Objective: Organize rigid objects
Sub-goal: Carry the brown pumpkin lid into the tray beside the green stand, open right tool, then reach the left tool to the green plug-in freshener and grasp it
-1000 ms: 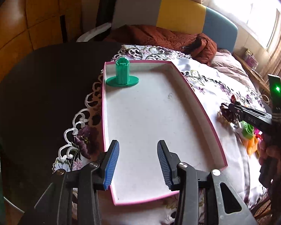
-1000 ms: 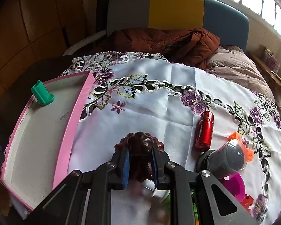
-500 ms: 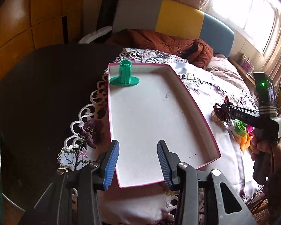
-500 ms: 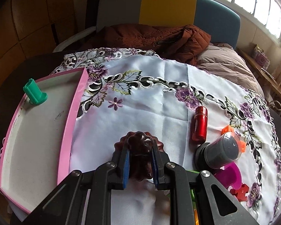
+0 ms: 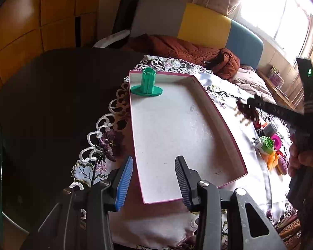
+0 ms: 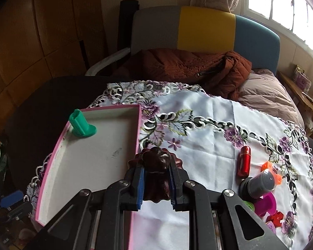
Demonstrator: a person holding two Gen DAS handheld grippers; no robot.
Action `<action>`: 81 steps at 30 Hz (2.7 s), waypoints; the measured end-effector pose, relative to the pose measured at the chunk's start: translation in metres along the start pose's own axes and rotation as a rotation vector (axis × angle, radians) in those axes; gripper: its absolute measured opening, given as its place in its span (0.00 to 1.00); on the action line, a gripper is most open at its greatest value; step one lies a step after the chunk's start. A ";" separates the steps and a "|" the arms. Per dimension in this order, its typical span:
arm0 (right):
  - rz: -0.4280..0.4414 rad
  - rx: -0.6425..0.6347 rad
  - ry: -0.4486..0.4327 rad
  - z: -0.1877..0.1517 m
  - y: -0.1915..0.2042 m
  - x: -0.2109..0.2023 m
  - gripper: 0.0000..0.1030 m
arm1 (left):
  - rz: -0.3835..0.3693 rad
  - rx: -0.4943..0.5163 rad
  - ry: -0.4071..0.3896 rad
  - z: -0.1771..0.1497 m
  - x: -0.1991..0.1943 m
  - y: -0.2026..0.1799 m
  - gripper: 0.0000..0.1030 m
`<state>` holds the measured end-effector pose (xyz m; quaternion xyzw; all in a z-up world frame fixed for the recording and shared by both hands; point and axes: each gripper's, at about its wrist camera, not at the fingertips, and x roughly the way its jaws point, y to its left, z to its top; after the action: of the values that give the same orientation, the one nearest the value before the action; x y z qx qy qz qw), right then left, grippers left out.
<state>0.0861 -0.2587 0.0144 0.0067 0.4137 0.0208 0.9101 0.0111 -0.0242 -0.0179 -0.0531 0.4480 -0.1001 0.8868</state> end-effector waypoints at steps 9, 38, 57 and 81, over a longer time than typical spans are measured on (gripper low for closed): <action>0.073 -0.079 0.001 0.016 0.044 0.011 0.19 | 0.010 -0.007 0.001 -0.002 0.001 0.005 0.41; 0.210 -0.197 0.098 0.019 0.137 0.074 0.19 | 0.046 -0.086 0.025 -0.003 0.012 0.032 0.41; 0.245 -0.175 0.095 0.018 0.151 0.073 0.56 | 0.034 -0.105 0.024 -0.007 0.009 0.037 0.41; 0.179 -0.181 0.013 -0.015 0.084 0.006 0.73 | 0.039 -0.052 0.038 -0.009 0.009 0.015 0.41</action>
<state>0.0764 -0.1746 0.0023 -0.0389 0.4136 0.1391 0.8989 0.0109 -0.0113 -0.0327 -0.0654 0.4680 -0.0723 0.8783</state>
